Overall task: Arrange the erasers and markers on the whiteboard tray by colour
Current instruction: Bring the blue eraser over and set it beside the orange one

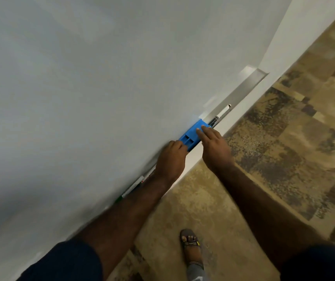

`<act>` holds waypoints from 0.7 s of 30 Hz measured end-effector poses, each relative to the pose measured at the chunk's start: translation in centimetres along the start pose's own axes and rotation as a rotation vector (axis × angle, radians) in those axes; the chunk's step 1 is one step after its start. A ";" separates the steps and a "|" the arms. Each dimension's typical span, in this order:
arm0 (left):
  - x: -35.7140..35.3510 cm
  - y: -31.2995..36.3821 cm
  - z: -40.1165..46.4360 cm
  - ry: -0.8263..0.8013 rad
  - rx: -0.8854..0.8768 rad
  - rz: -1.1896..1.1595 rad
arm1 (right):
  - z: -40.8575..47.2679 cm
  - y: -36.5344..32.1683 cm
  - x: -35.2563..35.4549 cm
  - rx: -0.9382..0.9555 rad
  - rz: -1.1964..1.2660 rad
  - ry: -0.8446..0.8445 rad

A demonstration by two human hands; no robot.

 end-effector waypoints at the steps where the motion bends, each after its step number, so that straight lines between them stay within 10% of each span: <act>1: -0.1 -0.2 0.5 -0.007 0.020 -0.006 | 0.4 0.2 -0.1 -0.001 -0.005 -0.002; 21: -2.0 0.4 2.1 -0.107 0.021 0.061 | 1.0 0.2 1.9 0.101 -0.108 0.017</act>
Point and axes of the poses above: each hand's wrist, its own z-axis towards the middle knuckle, its own x-axis out of the back of the hand, y = z × x, the point moved 8 cm from there along z, towards the middle knuckle, and after that the axes turned 7 degrees about -y, right-handed, at the moved point
